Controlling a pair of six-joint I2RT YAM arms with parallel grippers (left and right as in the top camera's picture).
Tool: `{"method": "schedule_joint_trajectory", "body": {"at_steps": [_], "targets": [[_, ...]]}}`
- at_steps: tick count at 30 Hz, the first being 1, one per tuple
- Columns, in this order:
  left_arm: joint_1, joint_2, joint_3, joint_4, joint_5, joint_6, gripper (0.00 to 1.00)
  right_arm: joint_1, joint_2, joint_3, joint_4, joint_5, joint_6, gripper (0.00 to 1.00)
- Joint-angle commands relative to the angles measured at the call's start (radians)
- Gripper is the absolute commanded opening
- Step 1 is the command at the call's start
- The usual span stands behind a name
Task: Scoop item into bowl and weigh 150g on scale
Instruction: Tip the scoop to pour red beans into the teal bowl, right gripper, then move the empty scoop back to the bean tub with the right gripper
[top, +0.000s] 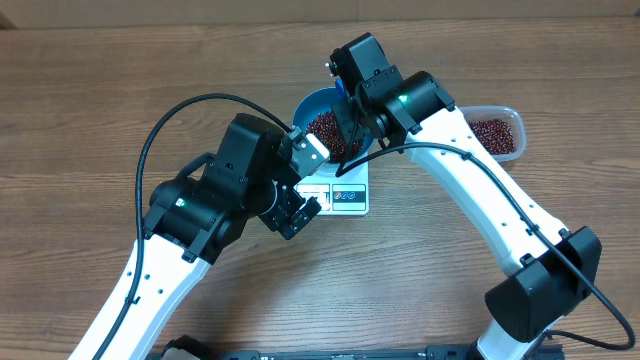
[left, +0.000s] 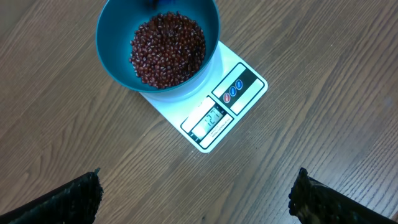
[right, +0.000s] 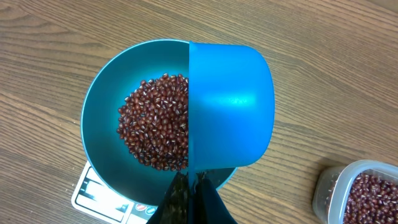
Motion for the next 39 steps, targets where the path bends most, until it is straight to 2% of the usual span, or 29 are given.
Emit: {"method": "schedule_joint_trajectory", "body": {"at_steps": [1,10,30,35,39], "targets": [[0.007,-0.003,0.023,0.005,-0.003,0.018,1.00,0.006,-0.031,0.034,0.007,0.032,0.003,0.04],[0.007,-0.003,0.023,0.005,-0.003,0.018,1.00,0.043,-0.031,0.034,-0.002,0.129,0.003,0.04],[0.007,-0.003,0.023,0.005,-0.003,0.018,1.00,0.044,-0.031,0.034,0.001,0.130,0.009,0.04],[0.007,-0.003,0.023,0.005,-0.003,0.018,0.99,0.032,-0.034,0.035,0.001,0.142,0.089,0.04],[0.007,-0.003,0.023,0.005,-0.003,0.018,1.00,0.010,-0.035,0.035,-0.006,0.238,0.186,0.04]]}}
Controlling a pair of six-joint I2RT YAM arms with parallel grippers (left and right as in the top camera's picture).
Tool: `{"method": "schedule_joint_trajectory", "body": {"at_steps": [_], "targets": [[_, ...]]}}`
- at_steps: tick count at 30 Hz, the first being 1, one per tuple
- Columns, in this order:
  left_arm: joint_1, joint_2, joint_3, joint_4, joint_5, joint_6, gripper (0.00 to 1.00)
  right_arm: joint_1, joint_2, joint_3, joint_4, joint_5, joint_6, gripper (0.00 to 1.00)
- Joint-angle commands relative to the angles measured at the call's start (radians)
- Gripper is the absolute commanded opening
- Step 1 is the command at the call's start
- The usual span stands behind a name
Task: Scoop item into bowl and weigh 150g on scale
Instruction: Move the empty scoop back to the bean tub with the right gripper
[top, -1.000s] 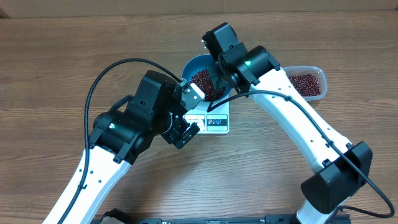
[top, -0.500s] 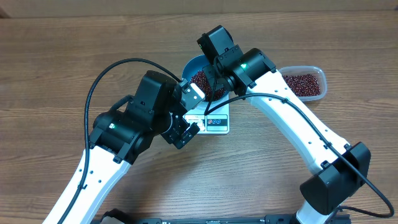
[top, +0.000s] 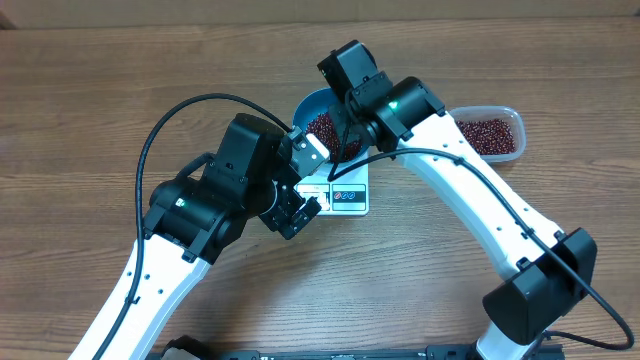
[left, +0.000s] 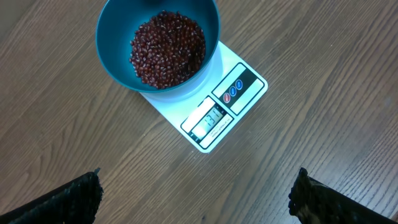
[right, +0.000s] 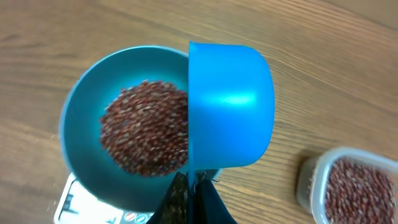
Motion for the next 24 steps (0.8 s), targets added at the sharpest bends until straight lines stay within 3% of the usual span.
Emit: {"method": "schedule_joint_trajectory", "body": {"at_steps": [1,15,24], "targets": [[0.007,-0.003,0.023,0.005,-0.003,0.018,0.99,-0.028,-0.036,0.035,-0.004,0.113,0.108,0.04],[0.007,-0.003,0.023,0.005,-0.003,0.018,0.99,-0.141,-0.055,0.035,-0.071,0.326,0.179,0.04],[0.007,-0.003,0.023,0.005,-0.003,0.018,1.00,-0.285,-0.055,0.033,-0.174,0.277,0.271,0.04]]}}
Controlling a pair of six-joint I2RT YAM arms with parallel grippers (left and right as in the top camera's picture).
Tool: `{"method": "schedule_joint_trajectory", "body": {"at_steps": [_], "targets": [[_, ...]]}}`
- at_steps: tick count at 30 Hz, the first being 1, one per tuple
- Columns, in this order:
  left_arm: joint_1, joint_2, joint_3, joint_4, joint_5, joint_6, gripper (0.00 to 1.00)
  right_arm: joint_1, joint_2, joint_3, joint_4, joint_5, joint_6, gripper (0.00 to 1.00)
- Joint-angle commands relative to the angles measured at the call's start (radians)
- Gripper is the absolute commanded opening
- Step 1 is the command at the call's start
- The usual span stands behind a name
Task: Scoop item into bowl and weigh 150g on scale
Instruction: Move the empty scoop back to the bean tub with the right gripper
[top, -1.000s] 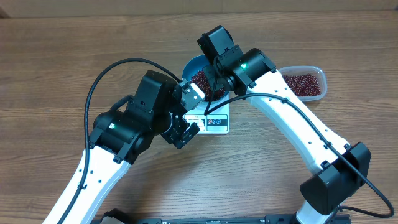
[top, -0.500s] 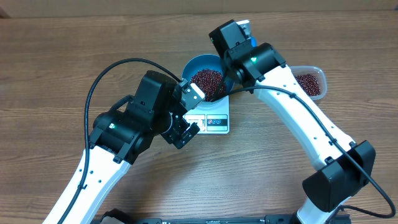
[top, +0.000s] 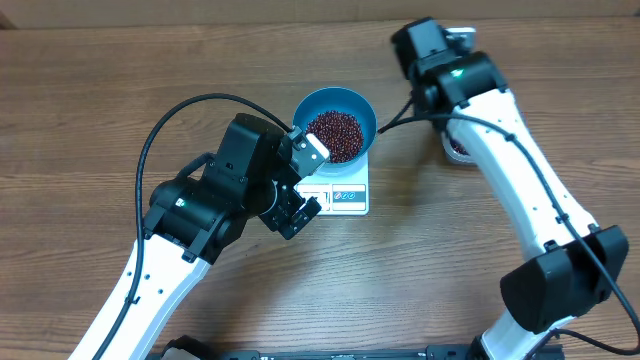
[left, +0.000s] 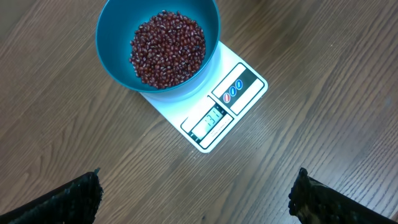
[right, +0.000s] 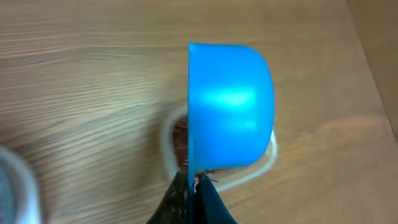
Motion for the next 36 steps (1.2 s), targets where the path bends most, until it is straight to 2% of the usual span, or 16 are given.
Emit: {"method": "schedule_joint_trajectory", "body": {"at_steps": [1,10,17,24,36], "targets": [[0.007,-0.003,0.023,0.005,-0.003,0.018,1.00,-0.052,-0.043,0.032,-0.008,-0.031,0.049,0.04],[0.007,-0.003,0.023,0.005,-0.003,0.018,1.00,-0.151,-0.042,-0.022,0.015,-0.114,0.052,0.04],[0.007,-0.003,0.023,0.005,-0.003,0.018,1.00,-0.159,-0.042,-0.070,0.016,-0.172,0.055,0.04],[0.007,-0.003,0.023,0.005,-0.003,0.018,1.00,-0.159,-0.040,-0.119,0.088,-0.214,0.055,0.04],[0.007,-0.003,0.023,0.005,-0.003,0.018,1.00,-0.185,-0.040,-0.238,-0.007,-0.210,0.054,0.04]]}}
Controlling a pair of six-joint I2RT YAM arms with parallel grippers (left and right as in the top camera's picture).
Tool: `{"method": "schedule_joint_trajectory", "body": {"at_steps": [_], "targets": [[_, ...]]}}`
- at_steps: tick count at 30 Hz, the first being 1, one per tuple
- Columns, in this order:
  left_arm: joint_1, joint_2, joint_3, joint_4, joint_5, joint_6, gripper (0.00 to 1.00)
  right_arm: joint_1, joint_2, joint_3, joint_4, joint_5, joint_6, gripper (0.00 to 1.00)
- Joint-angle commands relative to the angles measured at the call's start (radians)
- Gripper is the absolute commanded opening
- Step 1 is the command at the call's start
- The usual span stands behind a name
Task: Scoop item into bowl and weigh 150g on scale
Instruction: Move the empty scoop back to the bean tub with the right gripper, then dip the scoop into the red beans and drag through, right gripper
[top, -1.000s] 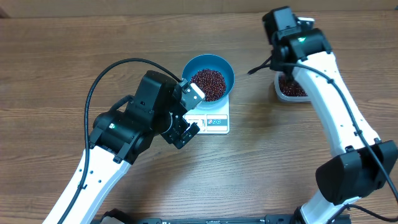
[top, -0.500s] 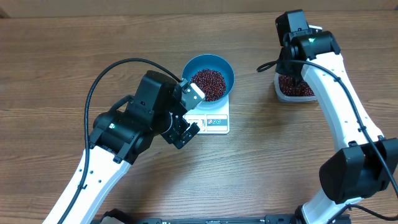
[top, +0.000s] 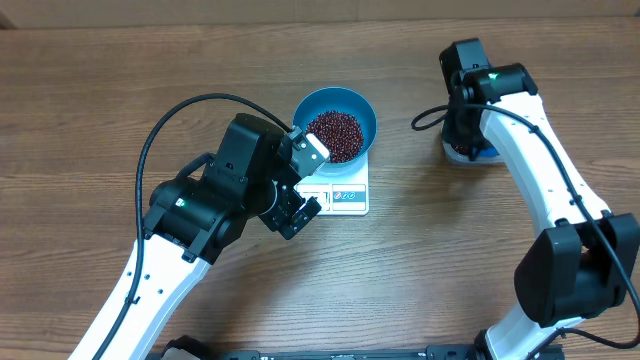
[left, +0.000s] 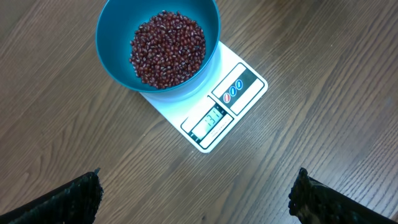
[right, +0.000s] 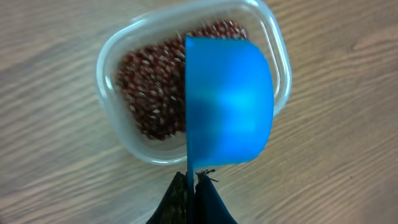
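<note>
A blue bowl (top: 335, 125) of red beans (left: 166, 48) sits on the white scale (left: 219, 109), whose display (left: 210, 117) shows digits that read about 131. My right gripper (right: 193, 186) is shut on the handle of a blue scoop (right: 227, 102), held over a clear container (right: 124, 134) of red beans (right: 149, 93). In the overhead view that container (top: 462, 152) is mostly hidden under the right arm. My left gripper (left: 196, 193) hangs open above bare table in front of the scale, with nothing between its fingers (left: 68, 198).
The wooden table (top: 100, 110) carries only the scale, bowl and bean container. A black cable (top: 170, 115) loops from the left arm. The right arm (top: 540, 190) reaches along the table's right side.
My right gripper, still holding the scoop, has come down closer over the clear bean container, which now fills the right wrist view. The left arm, bowl and scale have not moved.
The scoop was tipped over the blue bowl while the scale read lower. Then it was still at the bowl and the reading stood near 131. After that the right gripper was at the clear container at the right, and now the scoop sits right over its beans.
</note>
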Motion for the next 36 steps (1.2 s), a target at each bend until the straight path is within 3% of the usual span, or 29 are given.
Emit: {"method": "schedule_joint_trajectory", "body": {"at_steps": [1,14,36], "targets": [[0.007,-0.003,0.023,0.005,-0.003,0.018,1.00,-0.011,-0.036,-0.045,-0.002,0.001,0.004,0.04],[0.007,-0.003,0.023,0.005,-0.003,0.018,1.00,-0.011,-0.036,-0.105,0.166,0.001,-0.028,0.04],[0.007,-0.003,0.023,0.004,-0.003,0.018,1.00,-0.011,-0.030,-0.107,0.145,-0.044,0.032,0.04]]}}
